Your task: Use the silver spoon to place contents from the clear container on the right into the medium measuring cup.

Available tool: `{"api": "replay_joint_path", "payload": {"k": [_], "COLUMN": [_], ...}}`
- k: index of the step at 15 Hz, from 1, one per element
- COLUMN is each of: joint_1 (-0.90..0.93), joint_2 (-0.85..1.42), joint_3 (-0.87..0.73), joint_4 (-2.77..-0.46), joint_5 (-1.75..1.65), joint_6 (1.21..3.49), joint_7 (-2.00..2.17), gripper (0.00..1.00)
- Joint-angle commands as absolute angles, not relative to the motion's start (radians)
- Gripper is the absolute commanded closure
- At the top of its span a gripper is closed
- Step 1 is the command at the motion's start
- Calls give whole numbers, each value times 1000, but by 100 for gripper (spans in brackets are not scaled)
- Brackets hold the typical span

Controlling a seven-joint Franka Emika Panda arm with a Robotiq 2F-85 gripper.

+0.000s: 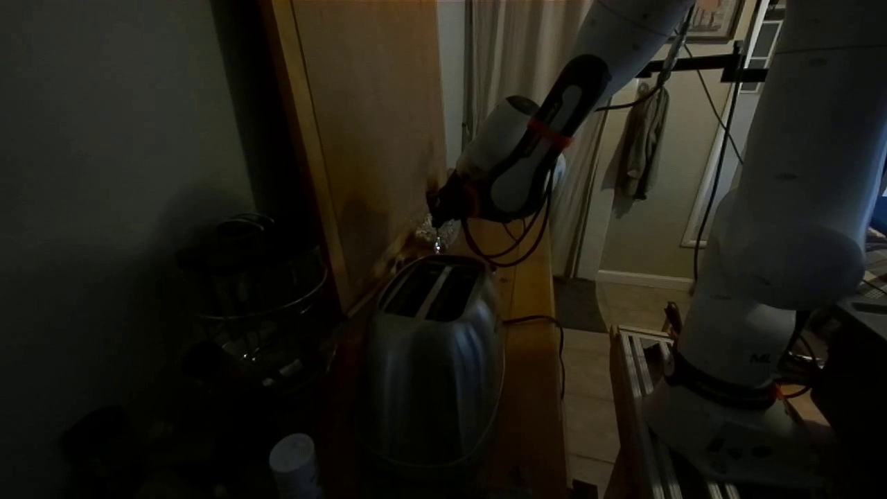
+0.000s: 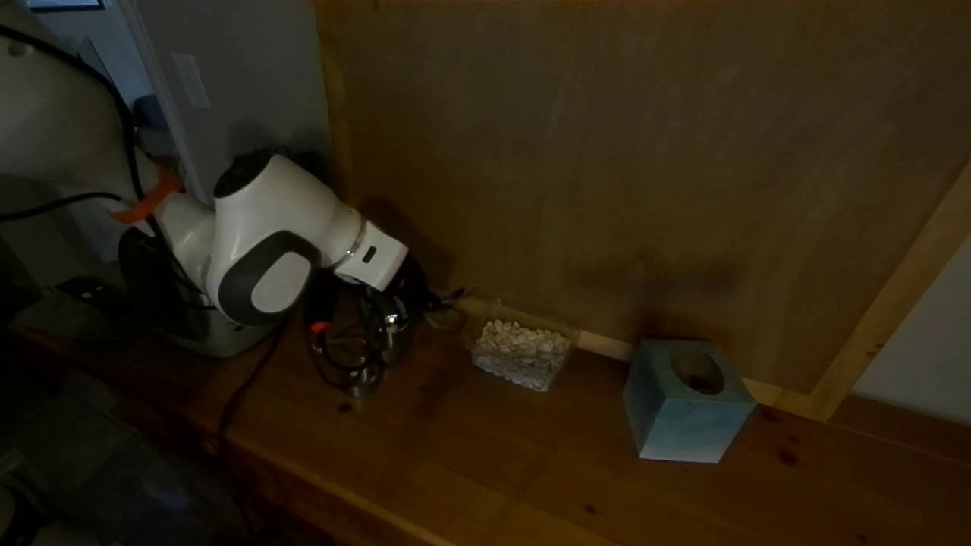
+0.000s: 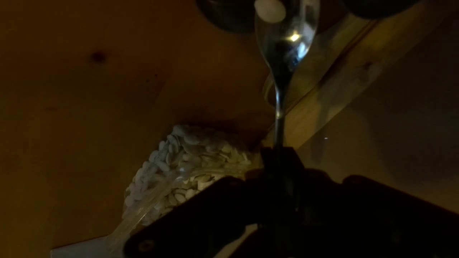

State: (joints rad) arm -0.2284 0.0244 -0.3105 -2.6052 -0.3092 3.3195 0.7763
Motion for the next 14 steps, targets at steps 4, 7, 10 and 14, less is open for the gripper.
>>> {"api": "replay_joint_path", "payload": {"k": [4,7,10,14], "joint_1": [-247,-259,-266,-255], "joint_2": [39,46,25,32], "joint_3": [-299,-313,-296,-294], "joint_4": [-2587,-2571,-2593,-2591], "joint_5": [-313,-302,-330,-320], "joint_6": [3318,3343,3334,3326], "joint_7": [787,799,806,783], "gripper": [98,98,98,98]}}
